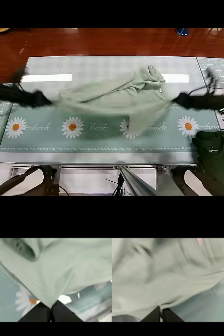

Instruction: Fold the shirts.

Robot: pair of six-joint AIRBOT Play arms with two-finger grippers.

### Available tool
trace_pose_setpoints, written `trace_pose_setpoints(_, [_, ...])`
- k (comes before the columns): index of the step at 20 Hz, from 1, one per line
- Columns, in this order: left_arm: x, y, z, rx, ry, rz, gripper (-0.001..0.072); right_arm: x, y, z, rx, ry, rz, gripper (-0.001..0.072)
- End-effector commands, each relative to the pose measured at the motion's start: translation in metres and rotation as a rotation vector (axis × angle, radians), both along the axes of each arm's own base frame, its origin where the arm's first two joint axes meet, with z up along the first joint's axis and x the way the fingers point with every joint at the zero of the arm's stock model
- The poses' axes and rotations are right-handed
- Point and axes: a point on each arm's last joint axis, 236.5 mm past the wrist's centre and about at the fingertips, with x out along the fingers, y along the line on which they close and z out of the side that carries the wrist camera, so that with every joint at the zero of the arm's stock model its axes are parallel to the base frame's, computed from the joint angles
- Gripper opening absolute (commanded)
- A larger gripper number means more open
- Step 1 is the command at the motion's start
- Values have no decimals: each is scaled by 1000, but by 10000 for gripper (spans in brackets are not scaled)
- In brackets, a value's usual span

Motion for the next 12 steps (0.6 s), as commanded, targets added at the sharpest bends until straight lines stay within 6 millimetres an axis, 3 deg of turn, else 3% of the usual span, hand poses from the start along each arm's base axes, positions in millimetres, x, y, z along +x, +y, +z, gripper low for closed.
trace_pose_setpoints(1, [2,-20,203,59,-583,2,22,-6,11,202,-71,-521,-8,23])
trace_pose_setpoints(2, [-11,-23,260,107,-760,24,22,-21,10,265,-110,-687,-37,23])
trace_pose_setpoints(4, [-57,-30,367,188,-1106,93,22,-64,9,366,-178,-952,-102,23])
trace_pose_setpoints(5, [-87,-32,407,237,-1245,131,21,-86,7,401,-207,-1036,-134,23])
trace_pose_setpoints(6, [-111,-30,431,277,-1328,177,21,-107,6,430,-234,-1103,-166,23])
trace_pose_setpoints(9, [-177,-18,462,378,-1434,328,22,-165,13,489,-233,-1252,-219,23])
trace_pose_setpoints(10, [-193,-14,465,401,-1452,367,22,-182,17,500,-236,-1281,-219,23])
trace_pose_setpoints(12, [-217,-8,461,449,-1448,420,21,-203,20,503,-263,-1267,-227,23])
